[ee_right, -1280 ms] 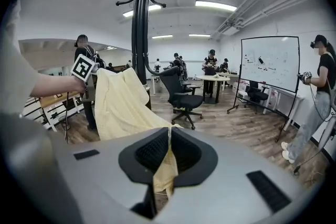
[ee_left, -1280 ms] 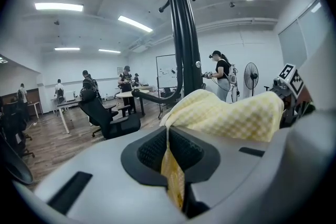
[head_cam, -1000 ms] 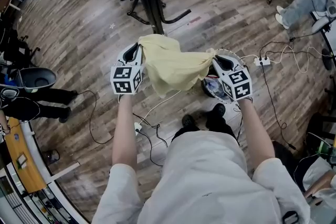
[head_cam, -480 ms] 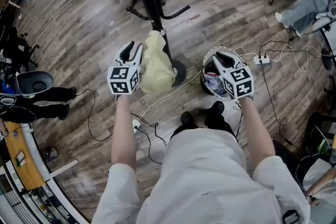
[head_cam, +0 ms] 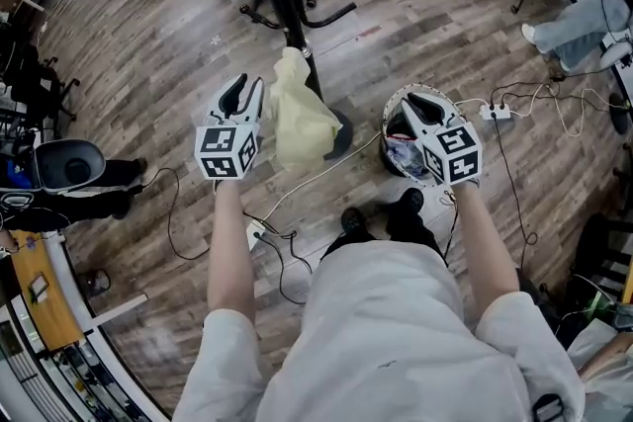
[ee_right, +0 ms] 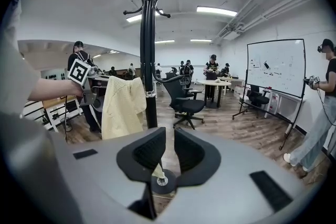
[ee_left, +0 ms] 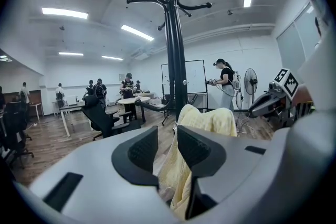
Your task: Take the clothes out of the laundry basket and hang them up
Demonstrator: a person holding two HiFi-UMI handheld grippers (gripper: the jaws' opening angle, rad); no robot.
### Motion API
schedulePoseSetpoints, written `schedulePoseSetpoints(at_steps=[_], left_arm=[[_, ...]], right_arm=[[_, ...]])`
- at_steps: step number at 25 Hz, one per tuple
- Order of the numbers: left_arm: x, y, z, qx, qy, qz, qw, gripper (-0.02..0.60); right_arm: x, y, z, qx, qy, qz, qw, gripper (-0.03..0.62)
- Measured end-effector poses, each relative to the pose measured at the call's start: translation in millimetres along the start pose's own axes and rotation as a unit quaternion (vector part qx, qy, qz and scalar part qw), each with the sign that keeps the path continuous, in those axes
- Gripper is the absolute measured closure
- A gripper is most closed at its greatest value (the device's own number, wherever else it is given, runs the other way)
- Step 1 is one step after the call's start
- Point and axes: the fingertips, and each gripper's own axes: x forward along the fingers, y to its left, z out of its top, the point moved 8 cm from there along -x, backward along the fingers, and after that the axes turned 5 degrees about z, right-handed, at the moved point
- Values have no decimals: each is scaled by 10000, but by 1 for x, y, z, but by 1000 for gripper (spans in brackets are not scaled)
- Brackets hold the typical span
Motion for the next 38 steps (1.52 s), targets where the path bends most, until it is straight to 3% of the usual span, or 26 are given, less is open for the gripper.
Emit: schedulePoseSetpoints(at_steps=[6, 21, 28, 38], left_arm=[[-18, -10, 13, 13, -175, 26, 9998, 462], [-60, -71, 72, 233, -991, -625, 9928, 500], [-51, -124, 76, 284, -1057, -1324, 9851, 523], [-10, -189, 73, 268, -909, -2336, 9677, 545]], right_arm=[[-14, -3, 2, 23, -136, -4, 9999, 542], [-55, -6, 0, 109, -569, -197, 9981, 560], [-86, -12, 5, 122, -772, -380, 9962, 577], [-129, -25, -20, 357, -682, -874, 9932, 586]])
